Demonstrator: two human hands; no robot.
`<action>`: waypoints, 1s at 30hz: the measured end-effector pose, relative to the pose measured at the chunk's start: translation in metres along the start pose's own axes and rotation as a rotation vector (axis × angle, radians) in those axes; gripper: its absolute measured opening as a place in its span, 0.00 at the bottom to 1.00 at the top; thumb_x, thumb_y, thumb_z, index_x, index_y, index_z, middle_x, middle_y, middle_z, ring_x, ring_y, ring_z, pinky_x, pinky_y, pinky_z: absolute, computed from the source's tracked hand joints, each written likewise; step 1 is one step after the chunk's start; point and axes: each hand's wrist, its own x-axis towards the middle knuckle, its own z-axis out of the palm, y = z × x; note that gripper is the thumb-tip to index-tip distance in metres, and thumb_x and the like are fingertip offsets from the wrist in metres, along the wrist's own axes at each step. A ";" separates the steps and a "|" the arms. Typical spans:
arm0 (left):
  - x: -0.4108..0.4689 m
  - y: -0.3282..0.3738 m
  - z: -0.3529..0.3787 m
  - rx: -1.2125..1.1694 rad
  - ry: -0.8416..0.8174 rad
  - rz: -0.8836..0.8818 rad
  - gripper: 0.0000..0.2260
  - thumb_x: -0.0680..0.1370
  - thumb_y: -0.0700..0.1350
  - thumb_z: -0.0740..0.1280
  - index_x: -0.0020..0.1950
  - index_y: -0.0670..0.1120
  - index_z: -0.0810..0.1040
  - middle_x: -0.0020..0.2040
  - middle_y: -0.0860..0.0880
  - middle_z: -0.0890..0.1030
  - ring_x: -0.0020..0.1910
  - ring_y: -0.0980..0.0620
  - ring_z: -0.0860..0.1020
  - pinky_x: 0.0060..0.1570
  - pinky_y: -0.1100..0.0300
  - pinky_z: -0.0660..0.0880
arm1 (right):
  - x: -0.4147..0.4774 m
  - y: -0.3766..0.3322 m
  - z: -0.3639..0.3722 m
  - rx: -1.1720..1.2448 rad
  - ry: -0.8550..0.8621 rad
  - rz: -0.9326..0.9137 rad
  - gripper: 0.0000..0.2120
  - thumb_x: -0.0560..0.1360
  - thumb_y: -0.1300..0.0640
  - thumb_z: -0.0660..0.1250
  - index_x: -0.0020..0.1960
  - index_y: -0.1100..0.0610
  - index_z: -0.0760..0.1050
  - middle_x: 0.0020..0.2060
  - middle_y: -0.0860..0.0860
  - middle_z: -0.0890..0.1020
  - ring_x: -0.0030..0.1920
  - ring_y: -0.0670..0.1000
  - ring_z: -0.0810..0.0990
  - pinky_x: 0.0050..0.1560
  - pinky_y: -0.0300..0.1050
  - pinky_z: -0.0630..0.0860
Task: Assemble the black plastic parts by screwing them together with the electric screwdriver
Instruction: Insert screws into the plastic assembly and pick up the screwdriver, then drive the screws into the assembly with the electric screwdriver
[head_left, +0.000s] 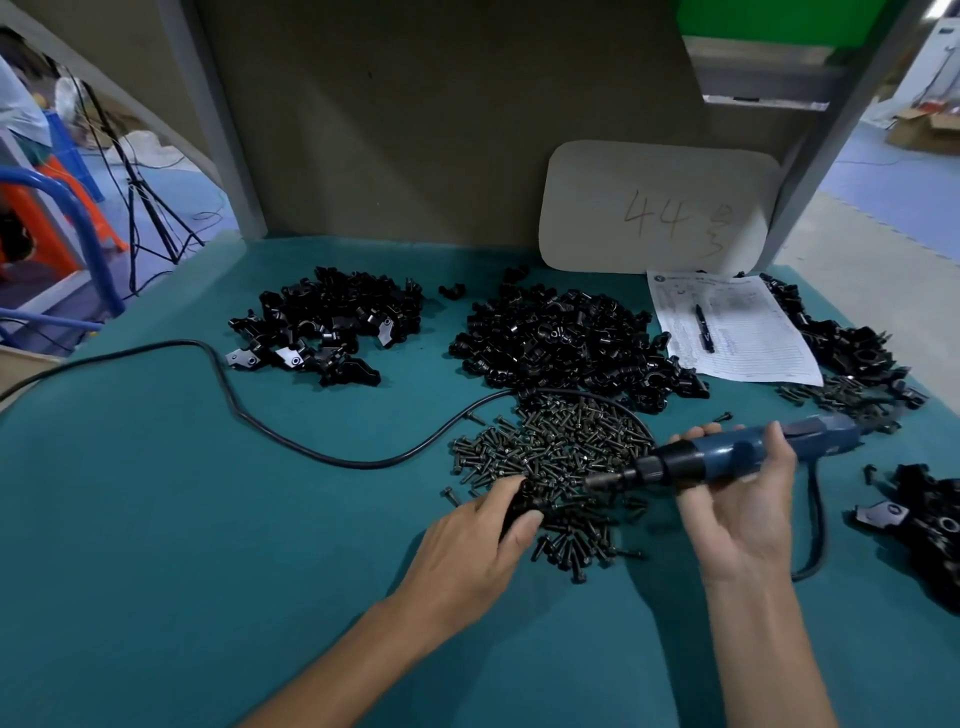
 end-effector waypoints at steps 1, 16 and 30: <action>0.000 -0.002 0.000 -0.090 0.020 -0.026 0.26 0.80 0.70 0.45 0.73 0.59 0.61 0.45 0.61 0.74 0.43 0.63 0.74 0.40 0.63 0.67 | 0.003 -0.012 0.001 -0.081 0.007 -0.014 0.17 0.75 0.47 0.73 0.56 0.53 0.71 0.41 0.49 0.81 0.43 0.48 0.81 0.62 0.47 0.79; 0.006 -0.009 -0.013 -0.595 0.249 -0.243 0.20 0.74 0.69 0.66 0.63 0.67 0.70 0.49 0.63 0.80 0.42 0.61 0.80 0.37 0.66 0.77 | 0.007 -0.023 -0.019 -2.126 0.343 -0.409 0.29 0.79 0.49 0.71 0.74 0.61 0.68 0.67 0.69 0.71 0.66 0.68 0.68 0.68 0.60 0.63; 0.007 -0.008 -0.008 -0.386 0.170 -0.222 0.31 0.78 0.68 0.51 0.75 0.53 0.68 0.62 0.44 0.80 0.63 0.48 0.77 0.57 0.55 0.73 | 0.022 0.065 0.018 -2.234 -0.544 -0.502 0.12 0.85 0.54 0.61 0.65 0.55 0.77 0.59 0.54 0.78 0.58 0.56 0.72 0.60 0.48 0.69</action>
